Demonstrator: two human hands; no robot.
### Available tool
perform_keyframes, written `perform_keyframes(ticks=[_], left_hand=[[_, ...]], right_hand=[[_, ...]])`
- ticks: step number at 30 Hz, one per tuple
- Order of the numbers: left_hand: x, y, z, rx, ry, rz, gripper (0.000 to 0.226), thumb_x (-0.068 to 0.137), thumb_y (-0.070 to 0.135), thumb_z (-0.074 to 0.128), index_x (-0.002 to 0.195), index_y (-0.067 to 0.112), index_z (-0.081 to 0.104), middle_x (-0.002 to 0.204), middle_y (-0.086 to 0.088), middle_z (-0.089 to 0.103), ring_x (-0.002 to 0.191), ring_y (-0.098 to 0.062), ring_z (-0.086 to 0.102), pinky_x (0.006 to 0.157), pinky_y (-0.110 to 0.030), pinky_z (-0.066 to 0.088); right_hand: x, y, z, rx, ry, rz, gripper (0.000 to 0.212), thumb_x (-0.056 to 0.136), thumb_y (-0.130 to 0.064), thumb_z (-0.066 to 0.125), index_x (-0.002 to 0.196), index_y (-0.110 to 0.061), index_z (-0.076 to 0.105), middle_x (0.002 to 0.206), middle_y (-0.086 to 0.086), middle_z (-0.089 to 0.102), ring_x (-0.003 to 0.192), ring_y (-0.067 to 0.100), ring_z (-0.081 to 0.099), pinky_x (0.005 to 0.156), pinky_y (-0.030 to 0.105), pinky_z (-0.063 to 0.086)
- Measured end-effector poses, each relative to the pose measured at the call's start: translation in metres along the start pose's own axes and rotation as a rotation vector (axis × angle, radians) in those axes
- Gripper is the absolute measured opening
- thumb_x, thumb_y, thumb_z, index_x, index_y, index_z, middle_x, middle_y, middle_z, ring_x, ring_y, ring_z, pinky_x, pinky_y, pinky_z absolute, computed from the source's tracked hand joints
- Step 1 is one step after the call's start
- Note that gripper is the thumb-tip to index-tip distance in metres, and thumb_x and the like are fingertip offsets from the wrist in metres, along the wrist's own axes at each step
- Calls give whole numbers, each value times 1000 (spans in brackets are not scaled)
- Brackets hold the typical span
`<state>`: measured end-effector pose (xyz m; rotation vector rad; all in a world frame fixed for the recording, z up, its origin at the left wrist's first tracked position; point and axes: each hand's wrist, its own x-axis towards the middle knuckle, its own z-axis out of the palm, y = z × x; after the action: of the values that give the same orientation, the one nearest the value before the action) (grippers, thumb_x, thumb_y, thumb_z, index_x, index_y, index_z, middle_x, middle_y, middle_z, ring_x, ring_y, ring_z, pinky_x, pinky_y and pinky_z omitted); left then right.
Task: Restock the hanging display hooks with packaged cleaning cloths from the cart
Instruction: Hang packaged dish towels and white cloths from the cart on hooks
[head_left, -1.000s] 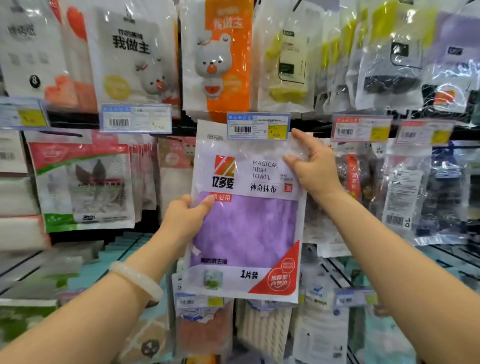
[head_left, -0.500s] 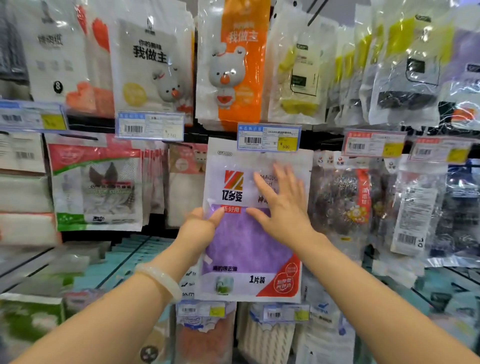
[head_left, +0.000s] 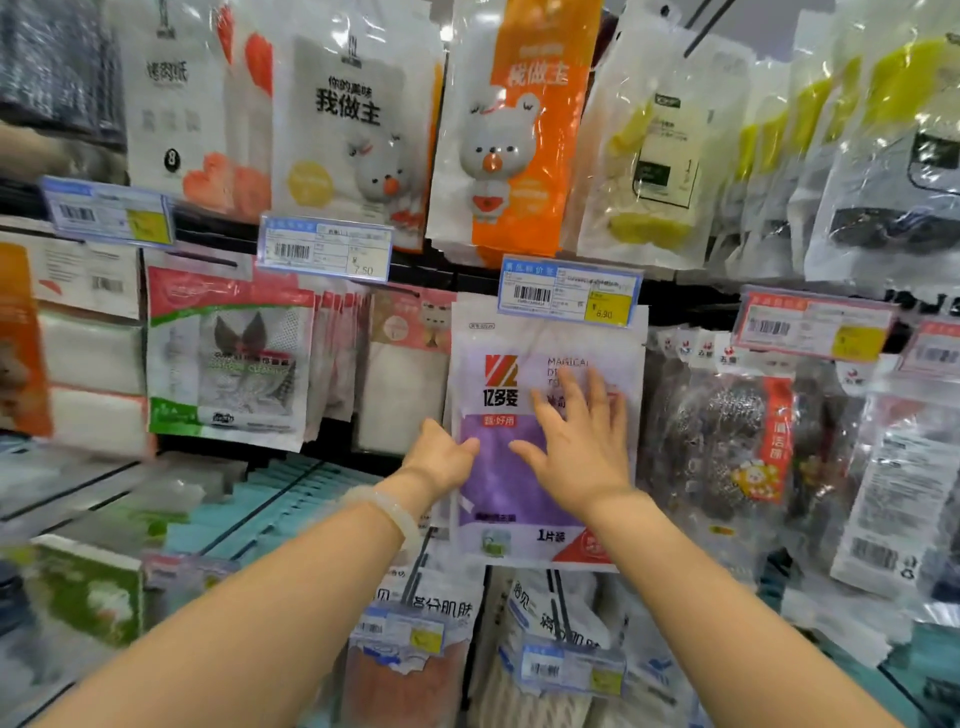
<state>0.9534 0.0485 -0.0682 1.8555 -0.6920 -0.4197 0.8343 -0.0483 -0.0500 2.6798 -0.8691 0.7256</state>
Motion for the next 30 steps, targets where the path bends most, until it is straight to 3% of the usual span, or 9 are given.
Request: perform_keyframes(ticks=[4,9,14,22,30], left_hand=[[-13,-13,-8,320,242,61,77,90,31,60,149,8,15,150,-18,32,137,-33,33,108,-37,28],[-42,-52,-42,837,321,147,95,88,43,58,152,16,-6,161,-10,-3,148,-25,-5,118,-41,6],[-88,-108,-108,1053,368,-58,95,92,47,52,149,16,-17,158,-6,-22,145,-26,-21,117,-46,-6],[-189,-227,-237,992,399,-559,94,91,47,53,150,19,-15,156,-11,-27,143,-31,-26,115,-52,-8],[-253,-351,-371,865,498,-879,93,89,42,57,152,17,-8,159,-12,-17,145,-32,-18,116,-51,-1]], right_hand=[[-14,-12,10,2,-42,-92,66,90,-52,48,145,-23,26,158,10,5,144,33,-14,114,52,-8],[-26,-74,31,146,-144,-310,70,91,-42,52,149,-21,18,159,9,-5,145,30,-15,116,48,-7],[-34,-173,63,197,-255,-522,77,93,-40,51,150,-26,2,159,4,-14,145,27,-16,116,46,-5],[-90,-367,101,228,-392,-964,84,91,-42,53,149,-27,-5,157,7,-20,143,31,-22,115,51,-7],[-139,-545,127,280,-531,-1184,75,94,-31,50,150,-23,1,158,9,-14,144,32,-16,115,52,-5]])
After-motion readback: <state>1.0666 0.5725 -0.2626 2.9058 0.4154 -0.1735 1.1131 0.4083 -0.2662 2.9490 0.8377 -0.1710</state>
